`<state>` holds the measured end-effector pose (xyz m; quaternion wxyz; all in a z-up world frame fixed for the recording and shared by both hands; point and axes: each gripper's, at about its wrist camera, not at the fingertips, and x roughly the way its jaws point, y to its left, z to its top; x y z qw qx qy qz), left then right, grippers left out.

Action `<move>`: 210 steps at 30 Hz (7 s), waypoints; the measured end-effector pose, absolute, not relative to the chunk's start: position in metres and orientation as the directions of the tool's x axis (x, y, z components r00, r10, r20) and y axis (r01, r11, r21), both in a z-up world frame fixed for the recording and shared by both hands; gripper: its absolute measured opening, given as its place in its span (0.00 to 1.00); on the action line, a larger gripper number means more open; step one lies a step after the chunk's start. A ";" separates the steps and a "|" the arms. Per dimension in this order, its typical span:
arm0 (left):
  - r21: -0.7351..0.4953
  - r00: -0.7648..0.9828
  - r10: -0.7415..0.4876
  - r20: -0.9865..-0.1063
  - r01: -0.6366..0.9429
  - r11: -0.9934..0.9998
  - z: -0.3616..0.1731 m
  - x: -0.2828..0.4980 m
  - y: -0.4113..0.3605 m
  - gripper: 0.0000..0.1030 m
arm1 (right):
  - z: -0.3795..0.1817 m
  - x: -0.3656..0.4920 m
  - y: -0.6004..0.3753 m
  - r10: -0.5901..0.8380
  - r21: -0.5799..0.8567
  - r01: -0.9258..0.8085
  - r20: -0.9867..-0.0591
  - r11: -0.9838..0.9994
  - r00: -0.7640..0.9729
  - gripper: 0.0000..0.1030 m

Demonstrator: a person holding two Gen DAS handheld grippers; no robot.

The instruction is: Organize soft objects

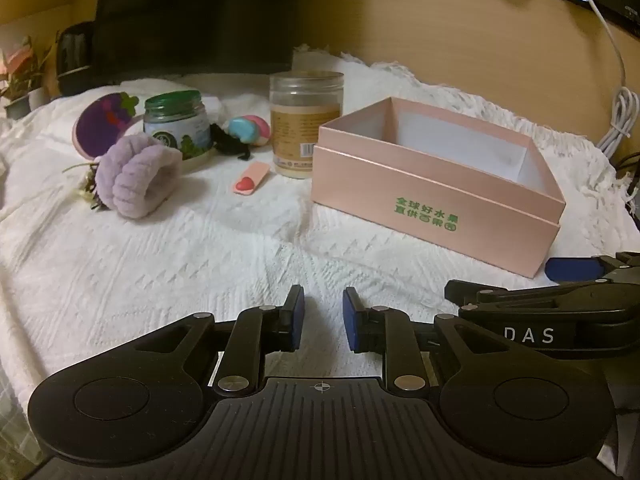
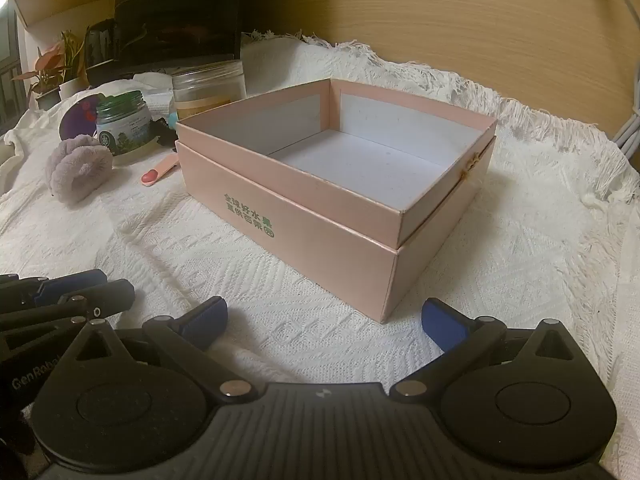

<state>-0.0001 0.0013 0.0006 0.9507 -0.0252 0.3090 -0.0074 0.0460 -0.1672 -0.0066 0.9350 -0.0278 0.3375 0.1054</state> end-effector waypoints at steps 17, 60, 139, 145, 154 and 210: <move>-0.043 0.808 -0.024 -0.588 -0.001 0.999 0.000 0.000 0.002 0.24 | -0.006 0.046 -0.168 0.179 0.021 -0.216 -0.637 0.976 0.750 1.00; -0.037 0.808 -0.021 -0.589 -0.002 0.999 0.000 0.003 -0.001 0.24 | -0.005 0.046 -0.168 0.179 0.020 -0.216 -0.637 0.976 0.750 1.00; -0.236 0.696 -0.387 -0.605 0.307 0.922 0.054 0.255 0.373 0.62 | 0.160 0.159 0.069 0.188 0.005 -0.281 -0.753 0.960 0.630 0.93; -0.256 0.706 -0.370 -0.603 0.268 0.929 0.046 0.252 0.371 0.63 | 0.152 0.280 0.124 0.295 0.162 -0.321 -0.856 0.933 0.425 0.93; -0.289 0.712 -0.356 -0.605 0.220 0.932 0.045 0.254 0.370 0.64 | 0.062 0.373 0.160 0.141 0.088 -0.235 -0.965 0.968 0.221 0.68; -0.070 0.262 -0.592 -0.762 0.876 0.478 0.082 0.224 -0.048 0.73 | 0.180 0.170 -0.182 0.175 0.302 0.094 -0.747 0.949 0.641 0.10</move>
